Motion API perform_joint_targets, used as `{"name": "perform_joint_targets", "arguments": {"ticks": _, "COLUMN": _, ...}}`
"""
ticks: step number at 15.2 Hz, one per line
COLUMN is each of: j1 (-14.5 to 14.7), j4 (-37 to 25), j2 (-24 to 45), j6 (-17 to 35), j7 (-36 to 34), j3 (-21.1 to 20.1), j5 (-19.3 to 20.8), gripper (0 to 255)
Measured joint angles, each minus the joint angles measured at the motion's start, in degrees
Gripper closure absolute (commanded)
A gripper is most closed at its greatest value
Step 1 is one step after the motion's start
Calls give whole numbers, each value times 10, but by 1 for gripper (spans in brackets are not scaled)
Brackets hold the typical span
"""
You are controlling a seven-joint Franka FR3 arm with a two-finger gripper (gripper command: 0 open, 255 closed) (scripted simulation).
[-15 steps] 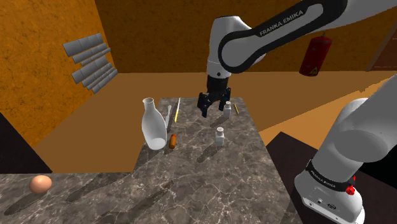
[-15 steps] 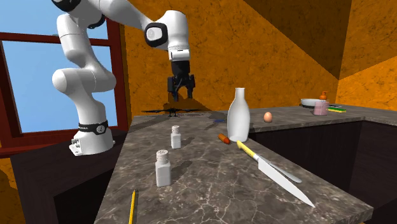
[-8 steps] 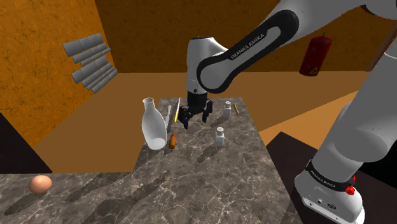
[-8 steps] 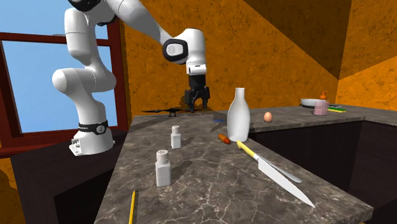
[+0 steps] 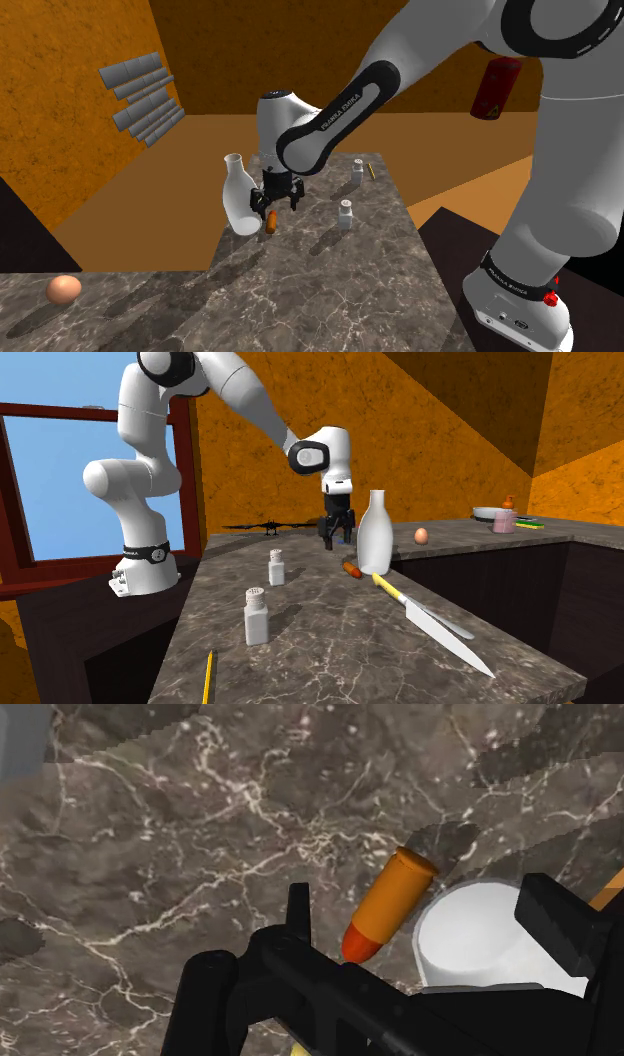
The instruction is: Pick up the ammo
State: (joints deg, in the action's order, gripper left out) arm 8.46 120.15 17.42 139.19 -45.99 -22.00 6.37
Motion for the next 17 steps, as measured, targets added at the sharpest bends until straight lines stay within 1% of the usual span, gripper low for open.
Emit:
{"name": "perform_joint_targets", "arguments": {"ticks": 2, "j1": 16, "j4": -38, "j2": 45, "j6": 3, "j7": -27, "j3": 11, "j5": 23, "gripper": 0}}
{"name": "perform_joint_targets", "arguments": {"ticks": 3, "j1": 22, "j4": -45, "j2": 55, "j6": 6, "j7": -35, "j3": 14, "j5": 28, "gripper": 0}}
{"name": "perform_joint_targets", "arguments": {"ticks": 6, "j1": 33, "j4": -53, "j2": 70, "j6": 21, "j7": -44, "j3": 14, "j5": 39, "gripper": 0}}
{"name": "perform_joint_targets", "arguments": {"ticks": 10, "j1": 36, "j4": -55, "j2": 102, "j6": 41, "j7": -53, "j3": 28, "j5": 51, "gripper": 0}}
{"name": "perform_joint_targets", "arguments": {"ticks": 11, "j1": 37, "j4": -54, "j2": 105, "j6": 44, "j7": -54, "j3": 29, "j5": 53, "gripper": 255}}
{"name": "perform_joint_targets", "arguments": {"ticks": 17, "j1": 37, "j4": -54, "j2": 107, "j6": 47, "j7": -55, "j3": 30, "j5": 54, "gripper": 255}}
